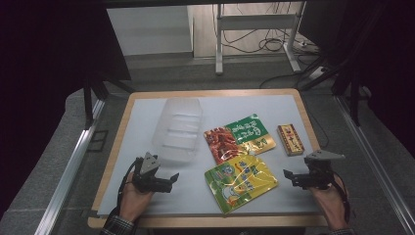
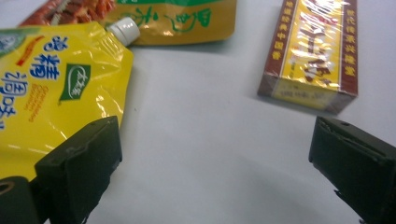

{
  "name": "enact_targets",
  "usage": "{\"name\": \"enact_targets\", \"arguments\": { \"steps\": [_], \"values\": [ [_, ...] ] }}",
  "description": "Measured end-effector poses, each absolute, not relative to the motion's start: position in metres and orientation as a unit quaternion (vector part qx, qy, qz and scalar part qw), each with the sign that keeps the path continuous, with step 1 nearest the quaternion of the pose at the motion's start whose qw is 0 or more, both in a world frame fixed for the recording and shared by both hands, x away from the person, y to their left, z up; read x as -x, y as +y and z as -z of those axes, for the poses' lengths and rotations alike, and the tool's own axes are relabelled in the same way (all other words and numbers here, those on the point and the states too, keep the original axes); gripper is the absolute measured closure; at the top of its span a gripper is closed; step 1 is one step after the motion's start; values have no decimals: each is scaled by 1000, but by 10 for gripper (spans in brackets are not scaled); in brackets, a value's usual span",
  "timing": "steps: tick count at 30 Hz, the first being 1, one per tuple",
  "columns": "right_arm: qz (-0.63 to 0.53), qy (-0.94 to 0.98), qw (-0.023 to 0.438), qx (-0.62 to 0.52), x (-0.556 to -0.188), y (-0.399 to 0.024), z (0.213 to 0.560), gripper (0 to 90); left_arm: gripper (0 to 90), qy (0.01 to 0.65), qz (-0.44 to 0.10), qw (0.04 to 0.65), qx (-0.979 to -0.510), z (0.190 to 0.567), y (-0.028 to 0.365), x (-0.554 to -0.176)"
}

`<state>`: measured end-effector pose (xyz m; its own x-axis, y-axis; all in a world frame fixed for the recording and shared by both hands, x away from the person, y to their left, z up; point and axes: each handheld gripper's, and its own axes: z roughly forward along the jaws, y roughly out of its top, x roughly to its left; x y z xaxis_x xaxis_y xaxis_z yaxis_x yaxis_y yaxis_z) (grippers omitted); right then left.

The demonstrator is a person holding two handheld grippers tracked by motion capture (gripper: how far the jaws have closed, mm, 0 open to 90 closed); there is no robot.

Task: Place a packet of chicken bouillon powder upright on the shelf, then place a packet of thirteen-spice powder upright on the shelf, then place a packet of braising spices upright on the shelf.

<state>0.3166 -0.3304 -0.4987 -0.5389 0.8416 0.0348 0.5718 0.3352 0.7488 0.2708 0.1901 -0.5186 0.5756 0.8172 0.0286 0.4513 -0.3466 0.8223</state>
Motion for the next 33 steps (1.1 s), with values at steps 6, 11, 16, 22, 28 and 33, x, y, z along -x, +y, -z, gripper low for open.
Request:
{"name": "enact_targets", "arguments": {
  "steps": [6, 11, 16, 22, 28, 33],
  "values": [
    [-360, 809, 172, -432, -318, -326, 503, 10, 0, 401, -229, 421, -781, 517, 192, -270],
    [-360, 812, 175, -425, -318, -324, 503, 10, 0, 389, -237, 406, -792, 518, 188, -269],
    [-363, 812, 175, -422, -318, -323, 502, 10, 2, 386, -230, 400, -799, 520, 187, -271],
    [-363, 814, 173, -420, -318, -323, 502, 10, 1, 372, -224, 418, -798, 519, 185, -270],
    [-365, 813, 174, -420, -318, -323, 502, 10, 0, 363, -208, 422, -804, 518, 179, -269],
    [-363, 814, 177, -417, -318, -323, 502, 10, 0, 361, -194, 420, -809, 518, 172, -268]
  ]
}}
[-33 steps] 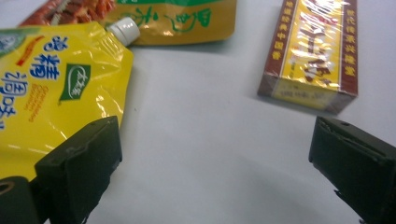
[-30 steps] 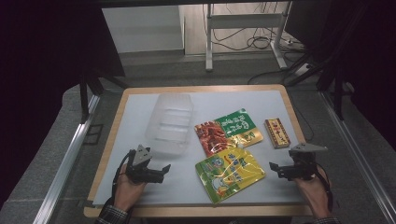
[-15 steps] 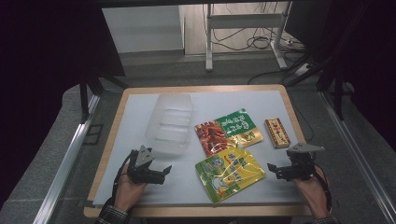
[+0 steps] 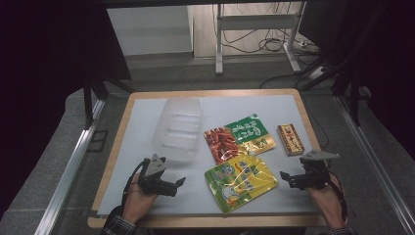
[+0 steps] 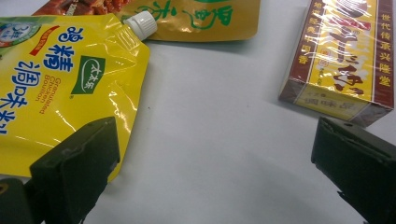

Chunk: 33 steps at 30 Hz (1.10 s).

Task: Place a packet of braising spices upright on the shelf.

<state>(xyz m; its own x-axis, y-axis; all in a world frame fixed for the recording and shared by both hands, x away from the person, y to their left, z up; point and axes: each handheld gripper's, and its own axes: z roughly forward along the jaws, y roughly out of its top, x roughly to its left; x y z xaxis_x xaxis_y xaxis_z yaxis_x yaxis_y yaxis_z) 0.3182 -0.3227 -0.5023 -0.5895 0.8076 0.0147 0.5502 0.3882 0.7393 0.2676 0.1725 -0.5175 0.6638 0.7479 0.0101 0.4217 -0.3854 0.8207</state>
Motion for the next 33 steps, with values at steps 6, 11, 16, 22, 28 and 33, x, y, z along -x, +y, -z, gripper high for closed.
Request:
{"name": "enact_targets", "arguments": {
  "steps": [6, 11, 16, 22, 28, 33],
  "values": [
    [-366, 814, 180, -414, -318, -322, 502, 10, 0, 358, -190, 419, -813, 515, 165, -266],
    [-365, 814, 185, -412, -318, -322, 501, 10, 0, 357, -188, 416, -815, 515, 160, -265],
    [-367, 813, 184, -414, -318, -322, 501, 10, 2, 351, -175, 426, -815, 513, 156, -264],
    [-367, 813, 185, -411, -320, -321, 501, 11, 6, 340, -168, 427, -821, 512, 151, -262],
    [-367, 815, 186, -409, -320, -320, 501, 11, 39, 342, -167, 429, -819, 511, 145, -263],
    [-371, 813, 186, -409, -319, -321, 500, 11, 62, 335, -165, 434, -820, 510, 139, -264]
  ]
}}
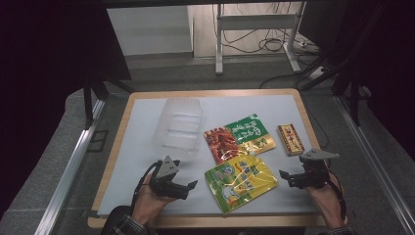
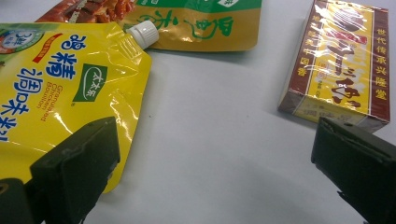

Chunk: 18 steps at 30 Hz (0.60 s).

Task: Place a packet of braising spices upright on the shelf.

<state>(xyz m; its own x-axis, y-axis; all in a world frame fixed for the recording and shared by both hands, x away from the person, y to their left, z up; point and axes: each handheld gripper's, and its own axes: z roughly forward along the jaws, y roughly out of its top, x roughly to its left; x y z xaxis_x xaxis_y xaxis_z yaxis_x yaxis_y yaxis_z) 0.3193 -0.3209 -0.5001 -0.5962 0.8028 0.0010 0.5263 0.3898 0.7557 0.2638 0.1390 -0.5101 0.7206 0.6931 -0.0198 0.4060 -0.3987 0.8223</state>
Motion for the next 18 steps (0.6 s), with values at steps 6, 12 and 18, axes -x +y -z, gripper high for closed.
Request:
{"name": "enact_targets", "arguments": {
  "steps": [6, 12, 18],
  "values": [
    [-373, 811, 188, -409, -319, -320, 500, 10, 96, 323, -162, 434, -825, 512, 134, -263],
    [-373, 811, 188, -410, -319, -319, 500, 11, 159, 310, -149, 443, -828, 512, 127, -264],
    [-372, 812, 189, -407, -318, -318, 499, 11, 292, 291, -125, 464, -827, 513, 118, -264]
  ]
}}
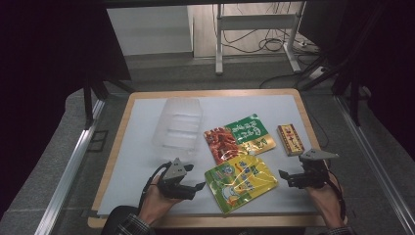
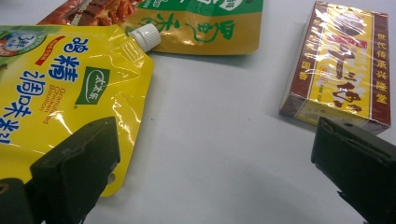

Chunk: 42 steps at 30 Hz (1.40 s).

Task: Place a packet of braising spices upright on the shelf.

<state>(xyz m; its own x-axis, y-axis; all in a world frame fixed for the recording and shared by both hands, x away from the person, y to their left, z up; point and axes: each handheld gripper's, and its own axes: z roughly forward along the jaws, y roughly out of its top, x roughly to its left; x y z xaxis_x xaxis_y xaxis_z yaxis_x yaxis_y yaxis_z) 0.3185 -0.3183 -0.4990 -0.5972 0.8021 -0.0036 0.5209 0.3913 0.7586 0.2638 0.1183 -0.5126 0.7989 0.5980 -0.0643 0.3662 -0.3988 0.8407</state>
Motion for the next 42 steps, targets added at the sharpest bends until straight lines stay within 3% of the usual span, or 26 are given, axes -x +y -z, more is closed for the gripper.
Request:
{"name": "enact_targets", "arguments": {
  "steps": [19, 28, 39, 42],
  "values": [
    [-365, 818, 191, -402, -319, -315, 501, 13, 896, 259, -99, 460, -843, 521, 92, -268],
    [-366, 818, 190, -401, -319, -313, 501, 18, 898, 226, -84, 461, -854, 527, 70, -270],
    [-369, 818, 182, -402, -321, -313, 502, 20, 900, 232, -67, 458, -855, 539, 57, -279],
    [-371, 817, 179, -403, -321, -313, 502, 22, 900, 225, -84, 444, -863, 538, 54, -276]
  ]
}}
